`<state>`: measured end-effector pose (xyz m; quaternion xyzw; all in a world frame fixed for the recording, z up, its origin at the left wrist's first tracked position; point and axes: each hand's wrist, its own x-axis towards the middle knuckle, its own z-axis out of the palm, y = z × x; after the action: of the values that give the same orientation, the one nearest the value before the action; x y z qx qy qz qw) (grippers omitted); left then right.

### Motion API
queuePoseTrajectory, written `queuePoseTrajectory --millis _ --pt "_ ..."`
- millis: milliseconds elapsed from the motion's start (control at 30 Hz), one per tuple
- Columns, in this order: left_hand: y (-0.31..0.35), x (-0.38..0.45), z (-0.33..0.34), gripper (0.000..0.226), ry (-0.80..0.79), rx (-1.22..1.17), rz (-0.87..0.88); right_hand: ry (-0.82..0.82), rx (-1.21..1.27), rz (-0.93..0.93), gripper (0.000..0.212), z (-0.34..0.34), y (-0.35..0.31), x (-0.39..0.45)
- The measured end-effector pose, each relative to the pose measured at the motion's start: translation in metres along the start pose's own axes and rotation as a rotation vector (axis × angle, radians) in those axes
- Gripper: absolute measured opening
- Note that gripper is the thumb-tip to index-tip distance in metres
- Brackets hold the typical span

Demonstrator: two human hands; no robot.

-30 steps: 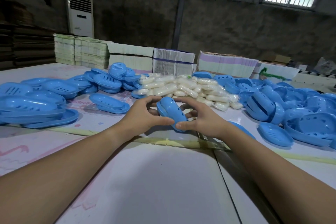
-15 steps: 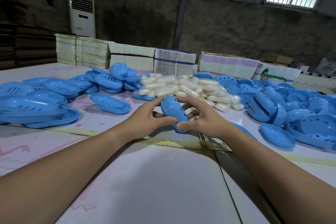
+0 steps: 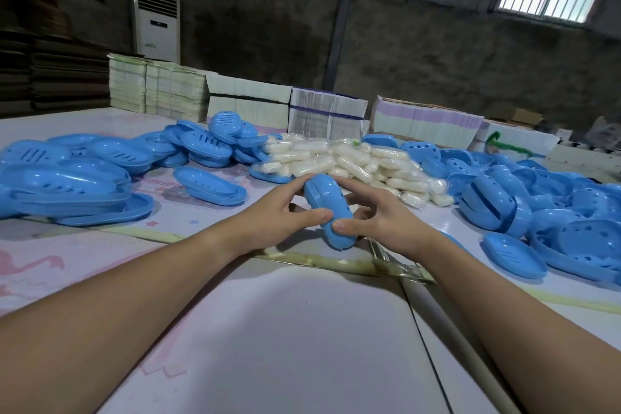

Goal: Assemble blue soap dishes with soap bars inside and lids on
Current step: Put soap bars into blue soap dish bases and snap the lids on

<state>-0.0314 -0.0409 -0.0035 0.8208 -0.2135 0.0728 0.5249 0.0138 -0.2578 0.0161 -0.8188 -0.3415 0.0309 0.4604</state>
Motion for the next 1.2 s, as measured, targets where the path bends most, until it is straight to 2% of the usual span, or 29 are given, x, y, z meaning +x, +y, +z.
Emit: queuePoseTrajectory --millis 100,267,767,933,1200 --pt "0.001 0.0 0.001 0.062 0.016 0.015 -0.005 -0.004 0.018 -0.008 0.069 0.002 -0.001 0.0" --pt "0.0 0.002 0.002 0.042 0.063 -0.095 -0.021 -0.029 0.126 0.043 0.065 0.008 0.002 0.001" --pt "0.002 -0.001 0.002 0.041 0.079 -0.061 -0.014 0.007 0.095 0.046 0.064 0.007 0.003 0.002" --pt "0.007 0.0 0.002 0.043 0.081 -0.012 -0.001 0.014 0.052 0.052 0.074 0.005 0.001 0.002" --pt "0.011 -0.001 0.004 0.04 0.06 -0.041 0.017 -0.008 0.084 0.083 0.063 0.007 -0.002 0.0"
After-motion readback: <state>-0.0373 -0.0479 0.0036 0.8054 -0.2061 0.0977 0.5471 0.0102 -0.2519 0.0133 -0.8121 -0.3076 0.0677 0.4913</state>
